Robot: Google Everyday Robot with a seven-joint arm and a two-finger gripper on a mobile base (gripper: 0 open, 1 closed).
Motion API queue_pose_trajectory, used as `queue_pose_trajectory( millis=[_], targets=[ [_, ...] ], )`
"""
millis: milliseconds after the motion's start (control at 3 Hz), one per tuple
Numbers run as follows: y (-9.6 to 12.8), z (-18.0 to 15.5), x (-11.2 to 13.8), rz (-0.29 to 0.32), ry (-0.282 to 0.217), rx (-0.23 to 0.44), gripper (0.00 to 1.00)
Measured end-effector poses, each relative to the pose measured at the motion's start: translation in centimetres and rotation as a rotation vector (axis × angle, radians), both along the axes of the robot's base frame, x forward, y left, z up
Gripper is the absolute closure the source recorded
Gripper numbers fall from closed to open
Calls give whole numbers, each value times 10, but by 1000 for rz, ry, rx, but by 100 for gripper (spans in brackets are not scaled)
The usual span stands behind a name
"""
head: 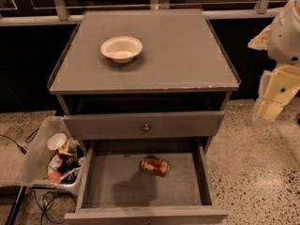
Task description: Pick coke can from middle drawer and place on counter
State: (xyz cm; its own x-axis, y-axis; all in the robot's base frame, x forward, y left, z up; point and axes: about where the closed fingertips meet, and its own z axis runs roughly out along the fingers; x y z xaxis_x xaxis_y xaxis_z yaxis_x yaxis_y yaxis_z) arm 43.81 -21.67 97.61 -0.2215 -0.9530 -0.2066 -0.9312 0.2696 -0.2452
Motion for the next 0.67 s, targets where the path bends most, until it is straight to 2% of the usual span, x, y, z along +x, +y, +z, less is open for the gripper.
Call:
queue_pose_trajectory(
  millis=[333, 667],
  targets=[
    [1, -1, 0, 3, -3, 4, 0],
    [3, -20, 3, 36, -15, 31, 0]
  ],
)
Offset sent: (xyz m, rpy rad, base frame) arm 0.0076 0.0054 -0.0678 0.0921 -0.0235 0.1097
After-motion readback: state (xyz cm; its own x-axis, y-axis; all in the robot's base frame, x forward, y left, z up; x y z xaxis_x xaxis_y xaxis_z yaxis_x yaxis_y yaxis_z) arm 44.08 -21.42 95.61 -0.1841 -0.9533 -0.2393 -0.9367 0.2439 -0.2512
